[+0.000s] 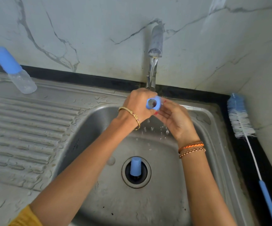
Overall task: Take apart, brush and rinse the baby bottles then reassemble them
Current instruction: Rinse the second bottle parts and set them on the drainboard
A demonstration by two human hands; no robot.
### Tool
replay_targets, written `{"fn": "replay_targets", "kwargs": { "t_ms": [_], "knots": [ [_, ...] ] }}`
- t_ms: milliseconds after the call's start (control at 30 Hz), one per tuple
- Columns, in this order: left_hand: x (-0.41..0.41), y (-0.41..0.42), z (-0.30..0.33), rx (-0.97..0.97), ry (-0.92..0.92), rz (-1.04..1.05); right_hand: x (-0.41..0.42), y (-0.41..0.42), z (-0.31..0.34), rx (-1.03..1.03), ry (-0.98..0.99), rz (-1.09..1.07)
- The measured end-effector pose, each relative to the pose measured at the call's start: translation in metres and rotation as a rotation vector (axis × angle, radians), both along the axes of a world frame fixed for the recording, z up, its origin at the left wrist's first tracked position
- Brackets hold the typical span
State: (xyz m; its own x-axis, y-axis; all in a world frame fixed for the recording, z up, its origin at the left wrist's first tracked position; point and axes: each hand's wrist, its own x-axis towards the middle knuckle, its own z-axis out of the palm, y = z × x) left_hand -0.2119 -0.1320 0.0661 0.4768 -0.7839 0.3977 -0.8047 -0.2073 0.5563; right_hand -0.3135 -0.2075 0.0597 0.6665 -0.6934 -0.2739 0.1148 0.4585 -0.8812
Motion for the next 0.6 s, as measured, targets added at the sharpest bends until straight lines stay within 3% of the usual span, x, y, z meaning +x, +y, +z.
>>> {"fn": "replay_targets", "kwargs": {
  "t_ms": [133,200,300,433,600],
  "knots": [
    [0.002,0.012,-0.003,-0.072,-0.04,0.032,0.008,0.007,0.01,-0.182,0.028,0.123],
    [0.002,0.015,-0.002,-0.113,0.027,0.019,0.013,0.012,0.015,-0.319,0.059,0.114],
    [-0.001,0.016,0.002,-0.239,0.301,0.031,0.019,0.013,0.023,-0.419,0.072,0.033],
    [-0.004,0.031,0.003,-0.265,0.625,0.091,0.02,0.023,0.03,-0.352,0.115,0.069],
    [-0.014,0.064,-0.003,-0.338,0.804,0.109,0.006,0.05,0.03,-0.394,0.215,0.196]
  ]
}}
